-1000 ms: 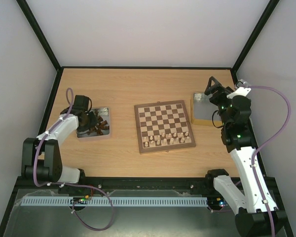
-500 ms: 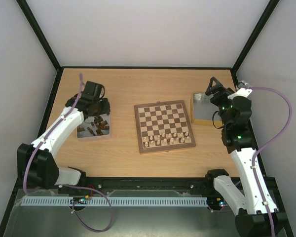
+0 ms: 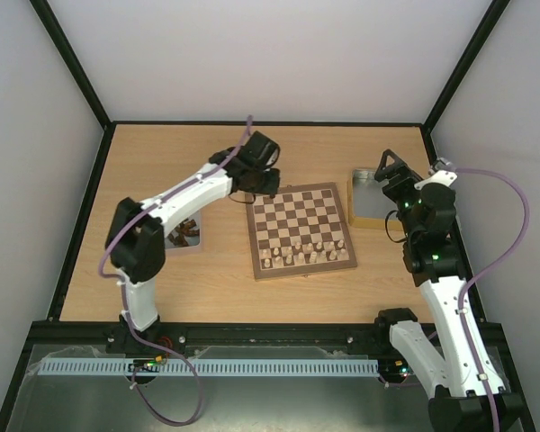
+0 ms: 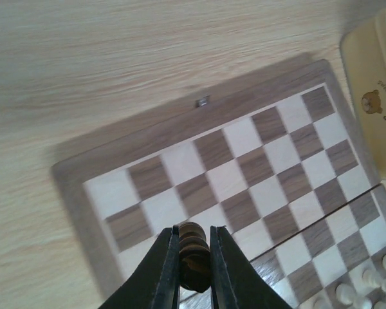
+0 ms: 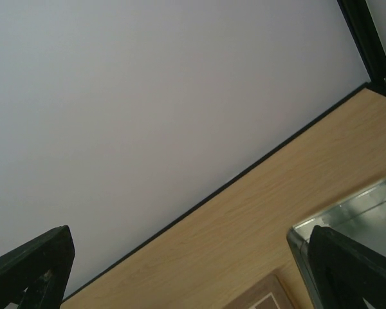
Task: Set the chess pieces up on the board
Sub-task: Place the chess piece on the chessboard.
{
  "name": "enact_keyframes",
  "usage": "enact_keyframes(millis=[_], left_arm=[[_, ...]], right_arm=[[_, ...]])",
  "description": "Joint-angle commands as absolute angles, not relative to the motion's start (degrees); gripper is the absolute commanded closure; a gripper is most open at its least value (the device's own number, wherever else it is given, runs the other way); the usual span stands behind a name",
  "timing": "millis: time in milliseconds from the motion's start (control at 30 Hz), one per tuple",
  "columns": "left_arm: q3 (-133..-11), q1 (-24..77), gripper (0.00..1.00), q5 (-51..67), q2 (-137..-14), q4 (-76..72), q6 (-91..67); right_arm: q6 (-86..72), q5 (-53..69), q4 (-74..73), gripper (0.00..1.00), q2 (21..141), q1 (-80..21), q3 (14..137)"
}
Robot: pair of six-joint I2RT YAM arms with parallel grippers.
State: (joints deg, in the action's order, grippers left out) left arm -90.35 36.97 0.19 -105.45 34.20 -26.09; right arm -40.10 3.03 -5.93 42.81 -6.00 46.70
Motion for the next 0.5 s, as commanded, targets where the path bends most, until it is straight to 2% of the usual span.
enact_keyframes(millis=[0, 467], left_arm=[[-99.96, 39.80, 0.96, -1.59, -114.03, 38.09, -24.28], [-117.53, 42.67, 0.96, 0.20, -129.41, 41.56, -23.73]], right_arm=[[-41.85, 3.94, -7.60, 0.02, 41.41, -5.77, 45.68], [-42.15, 4.13, -6.56, 0.02, 41.39, -5.76, 43.35]])
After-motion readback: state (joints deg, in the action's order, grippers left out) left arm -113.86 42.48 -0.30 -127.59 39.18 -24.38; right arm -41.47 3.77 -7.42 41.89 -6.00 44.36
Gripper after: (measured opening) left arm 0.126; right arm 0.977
